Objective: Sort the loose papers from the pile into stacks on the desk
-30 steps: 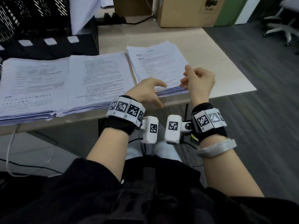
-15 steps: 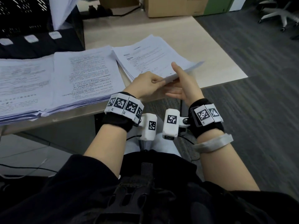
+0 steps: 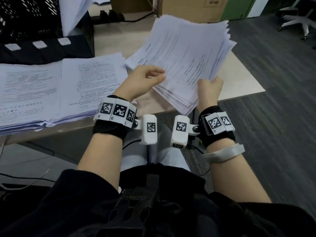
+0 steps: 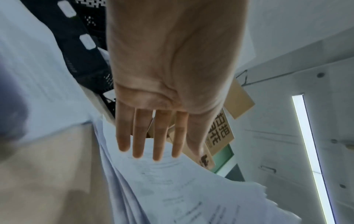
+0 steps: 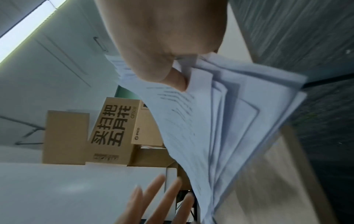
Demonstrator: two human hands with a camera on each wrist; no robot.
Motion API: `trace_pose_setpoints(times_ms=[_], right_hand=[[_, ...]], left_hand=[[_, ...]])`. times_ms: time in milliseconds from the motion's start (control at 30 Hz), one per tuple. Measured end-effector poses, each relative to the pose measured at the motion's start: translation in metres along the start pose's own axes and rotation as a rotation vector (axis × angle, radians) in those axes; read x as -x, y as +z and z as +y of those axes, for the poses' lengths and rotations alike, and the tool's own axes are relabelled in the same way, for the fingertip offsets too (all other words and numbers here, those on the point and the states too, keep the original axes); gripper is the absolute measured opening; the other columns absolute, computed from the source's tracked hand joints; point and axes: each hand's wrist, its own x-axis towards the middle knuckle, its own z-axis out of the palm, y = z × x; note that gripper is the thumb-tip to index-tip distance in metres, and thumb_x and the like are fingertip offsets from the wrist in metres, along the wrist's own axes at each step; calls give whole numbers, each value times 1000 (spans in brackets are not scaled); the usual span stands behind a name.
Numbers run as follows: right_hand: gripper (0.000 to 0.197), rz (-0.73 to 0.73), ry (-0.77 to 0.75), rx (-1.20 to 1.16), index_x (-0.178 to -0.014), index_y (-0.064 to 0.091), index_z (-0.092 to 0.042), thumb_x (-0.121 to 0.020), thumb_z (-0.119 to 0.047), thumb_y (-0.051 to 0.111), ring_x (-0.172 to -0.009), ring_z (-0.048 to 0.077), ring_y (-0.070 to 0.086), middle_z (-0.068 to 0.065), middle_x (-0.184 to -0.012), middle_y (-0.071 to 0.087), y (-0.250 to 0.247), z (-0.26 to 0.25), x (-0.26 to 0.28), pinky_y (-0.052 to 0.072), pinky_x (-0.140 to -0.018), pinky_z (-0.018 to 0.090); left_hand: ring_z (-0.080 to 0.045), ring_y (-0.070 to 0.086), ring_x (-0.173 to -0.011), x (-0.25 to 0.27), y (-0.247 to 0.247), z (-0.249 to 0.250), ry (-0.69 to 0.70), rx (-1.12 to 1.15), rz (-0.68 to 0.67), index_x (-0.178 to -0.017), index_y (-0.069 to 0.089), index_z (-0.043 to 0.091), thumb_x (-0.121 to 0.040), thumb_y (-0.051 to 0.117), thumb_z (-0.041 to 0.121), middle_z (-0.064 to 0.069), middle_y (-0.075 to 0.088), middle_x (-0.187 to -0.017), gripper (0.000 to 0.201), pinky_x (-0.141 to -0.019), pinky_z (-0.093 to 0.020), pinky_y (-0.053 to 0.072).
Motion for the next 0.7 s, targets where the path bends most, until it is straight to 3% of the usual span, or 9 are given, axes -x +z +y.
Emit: trace_pose_setpoints(times_ms=[167, 233, 300, 367, 433, 500, 567, 633, 700], right_hand=[[34, -27, -157, -157, -118, 56, 4, -86, 12, 45, -105, 25, 63, 17, -113, 65, 12, -28, 11, 51, -97, 36], [28, -105, -169, -225, -103, 60, -7, -89, 12, 46, -94, 16, 65, 6, -101, 66, 23, -37, 16, 53, -90, 28], [33, -194, -188, -258, -85, 58, -18, -88, 13, 46, -77, 4, 64, -3, -86, 64, 34, -45, 21, 55, -80, 23], [31, -279, -220, -256, -77, 58, -12, -85, 16, 46, -65, 0, 63, -5, -74, 63, 47, -48, 22, 54, -67, 21], [27, -371, -256, -255, -74, 58, -6, -82, 17, 45, -60, 1, 60, -10, -65, 62, 60, -50, 22, 50, -59, 20], [25, -435, -279, -236, -67, 55, -10, -77, 12, 47, -62, 6, 56, -11, -60, 58, 72, -51, 23, 46, -58, 20], [21, -475, -282, -215, -61, 51, -14, -72, 4, 50, -64, 10, 51, -8, -60, 52, 84, -53, 23, 42, -59, 20], [25, -504, -276, -228, -60, 53, -16, -73, 5, 52, -61, 6, 50, -13, -57, 53, 94, -54, 22, 42, -58, 18], [30, -518, -269, -249, -60, 60, -21, -74, 5, 55, -61, 3, 53, -17, -58, 58, 103, -55, 21, 45, -61, 20]], left_hand=[[-12, 53, -116, -4, -47, 0, 39, 72, 388, -126, 55, 13, -90, 60, 21, 0, 56, -119, 37, -107, -29, 41], [-15, 50, -124, -4, -67, -6, 56, 101, 526, -131, 50, 11, -87, 60, 32, -3, 54, -129, 50, -110, -35, 39], [-15, 39, -134, -1, -86, -12, 45, 61, 638, -141, 37, 9, -88, 58, 40, -5, 43, -143, 64, -115, -33, 31], [-16, 25, -142, 2, -106, -20, 4, -19, 732, -147, 23, 7, -91, 54, 45, -7, 29, -153, 75, -119, -32, 21], [-20, 21, -144, 7, -128, -30, -64, -48, 802, -148, 17, 5, -86, 53, 56, -8, 25, -154, 88, -120, -40, 18], [-20, 34, -138, 12, -148, -39, -143, -47, 895, -144, 28, 7, -75, 52, 70, -6, 40, -146, 96, -117, -46, 22], [-20, 49, -125, 20, -165, -47, -185, -14, 950, -129, 44, 8, -75, 54, 69, -3, 55, -129, 82, -112, -48, 30], [-13, 60, -105, 28, -176, -54, -99, 110, 965, -119, 52, 3, -83, 61, 51, -6, 62, -117, 60, -99, -34, 47], [4, 62, -82, 35, -184, -59, 26, 244, 971, -110, 57, 4, -87, 65, 33, 2, 65, -101, 38, -76, -14, 50]])
